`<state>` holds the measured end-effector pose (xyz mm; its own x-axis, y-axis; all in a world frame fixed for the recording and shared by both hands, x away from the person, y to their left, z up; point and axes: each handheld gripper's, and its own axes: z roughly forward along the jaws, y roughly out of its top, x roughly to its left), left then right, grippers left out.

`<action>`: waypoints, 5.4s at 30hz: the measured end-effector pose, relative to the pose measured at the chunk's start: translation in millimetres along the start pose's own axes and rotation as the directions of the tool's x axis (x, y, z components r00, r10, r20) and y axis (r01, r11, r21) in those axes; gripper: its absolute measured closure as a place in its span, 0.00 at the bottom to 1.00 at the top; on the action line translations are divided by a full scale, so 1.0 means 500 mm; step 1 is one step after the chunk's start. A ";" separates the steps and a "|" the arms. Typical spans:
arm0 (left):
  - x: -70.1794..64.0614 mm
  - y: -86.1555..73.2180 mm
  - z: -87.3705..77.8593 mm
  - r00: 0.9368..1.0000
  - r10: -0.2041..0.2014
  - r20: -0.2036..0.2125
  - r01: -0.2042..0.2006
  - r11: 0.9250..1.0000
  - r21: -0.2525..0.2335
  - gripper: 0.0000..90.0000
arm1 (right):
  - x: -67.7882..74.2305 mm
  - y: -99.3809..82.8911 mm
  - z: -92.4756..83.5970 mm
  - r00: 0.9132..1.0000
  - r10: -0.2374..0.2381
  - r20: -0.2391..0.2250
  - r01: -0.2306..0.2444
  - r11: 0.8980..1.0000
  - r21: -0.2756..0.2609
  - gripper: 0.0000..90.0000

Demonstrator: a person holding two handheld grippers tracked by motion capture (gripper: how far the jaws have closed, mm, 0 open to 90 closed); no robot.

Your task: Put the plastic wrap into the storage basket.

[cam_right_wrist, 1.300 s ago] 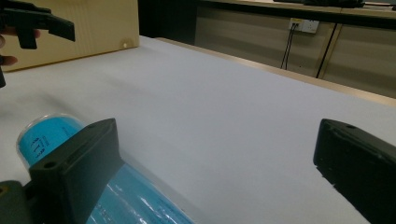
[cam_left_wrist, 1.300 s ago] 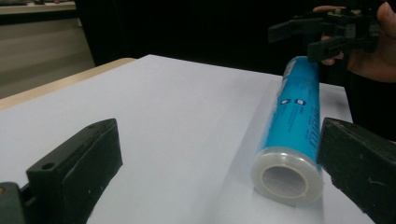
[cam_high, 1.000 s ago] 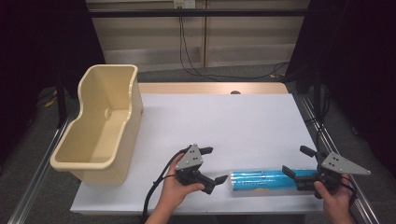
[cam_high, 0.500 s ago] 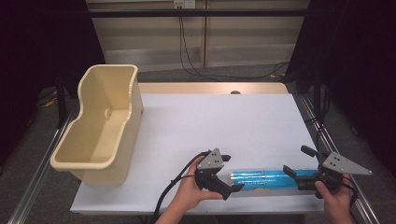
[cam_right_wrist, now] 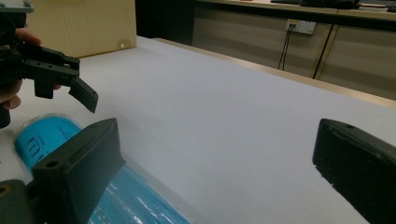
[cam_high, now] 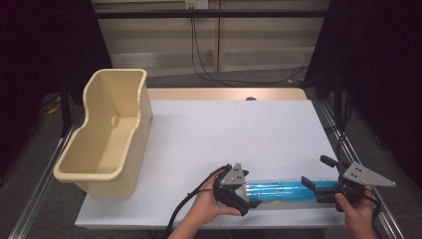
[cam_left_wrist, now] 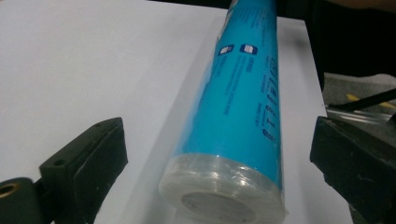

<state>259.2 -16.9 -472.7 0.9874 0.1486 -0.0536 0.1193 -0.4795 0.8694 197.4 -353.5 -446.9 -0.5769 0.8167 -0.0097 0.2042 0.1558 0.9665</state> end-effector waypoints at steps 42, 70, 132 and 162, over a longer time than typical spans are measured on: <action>0.000 -0.002 0.021 1.000 0.006 0.024 -0.010 0.982 0.189 0.29 | -0.001 0.001 -0.002 1.000 -0.010 0.001 0.010 1.000 0.003 0.01; 0.046 -0.119 -0.206 0.965 -0.150 -0.213 0.189 0.966 0.177 0.31 | 0.002 0.001 0.007 1.000 -0.015 -0.005 0.015 1.000 0.008 0.01; 0.047 -0.146 -0.319 0.955 -0.150 -0.256 0.207 0.955 0.213 0.36 | 0.007 0.000 0.020 0.999 -0.028 -0.024 0.029 0.999 0.024 0.01; 0.112 -0.001 -0.217 0.957 -0.147 -0.252 0.231 0.908 0.348 0.25 | 0.007 0.000 0.020 0.999 -0.031 -0.027 0.031 0.999 0.030 0.01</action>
<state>303.3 85.4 -422.9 0.9010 0.4302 -0.0555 0.3728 -0.7025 0.6062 203.2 -345.0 -449.2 -0.6038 0.7965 -0.0324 0.2093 0.1977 0.9577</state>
